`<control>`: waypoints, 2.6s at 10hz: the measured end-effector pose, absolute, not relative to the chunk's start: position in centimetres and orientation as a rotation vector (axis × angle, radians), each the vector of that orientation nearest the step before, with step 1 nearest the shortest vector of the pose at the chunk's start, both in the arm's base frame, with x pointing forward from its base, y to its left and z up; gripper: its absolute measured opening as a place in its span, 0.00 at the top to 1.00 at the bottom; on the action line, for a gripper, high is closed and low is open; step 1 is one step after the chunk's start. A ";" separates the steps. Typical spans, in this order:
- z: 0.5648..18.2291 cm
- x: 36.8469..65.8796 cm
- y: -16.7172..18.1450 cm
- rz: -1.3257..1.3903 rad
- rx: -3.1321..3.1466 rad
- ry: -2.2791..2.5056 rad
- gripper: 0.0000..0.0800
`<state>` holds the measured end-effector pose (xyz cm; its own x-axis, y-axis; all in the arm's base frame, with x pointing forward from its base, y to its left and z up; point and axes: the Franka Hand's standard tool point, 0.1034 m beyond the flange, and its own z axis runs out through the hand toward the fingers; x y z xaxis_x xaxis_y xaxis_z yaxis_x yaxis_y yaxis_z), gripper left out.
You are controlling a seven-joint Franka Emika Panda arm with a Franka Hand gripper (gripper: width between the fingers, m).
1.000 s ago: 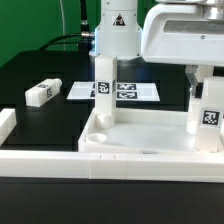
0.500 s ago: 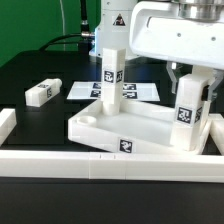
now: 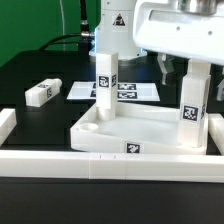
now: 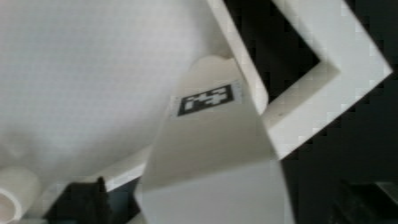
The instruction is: Assemble desk
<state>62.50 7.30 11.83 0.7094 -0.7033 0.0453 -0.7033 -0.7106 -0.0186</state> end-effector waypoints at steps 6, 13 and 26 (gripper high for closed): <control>15.7 58.0 1.0 0.064 3.018 -0.946 0.19; 15.6 57.9 1.5 0.062 3.026 -0.921 0.19; 11.7 49.8 -14.8 0.064 3.075 -0.639 0.19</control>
Offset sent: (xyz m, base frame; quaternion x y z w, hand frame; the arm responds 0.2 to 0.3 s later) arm -0.0528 -0.0709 0.0291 -0.0094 -0.0067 -0.1149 0.9933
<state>49.76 -14.78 11.69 0.9165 -0.3981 0.0399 -0.3981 -0.9173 -0.0077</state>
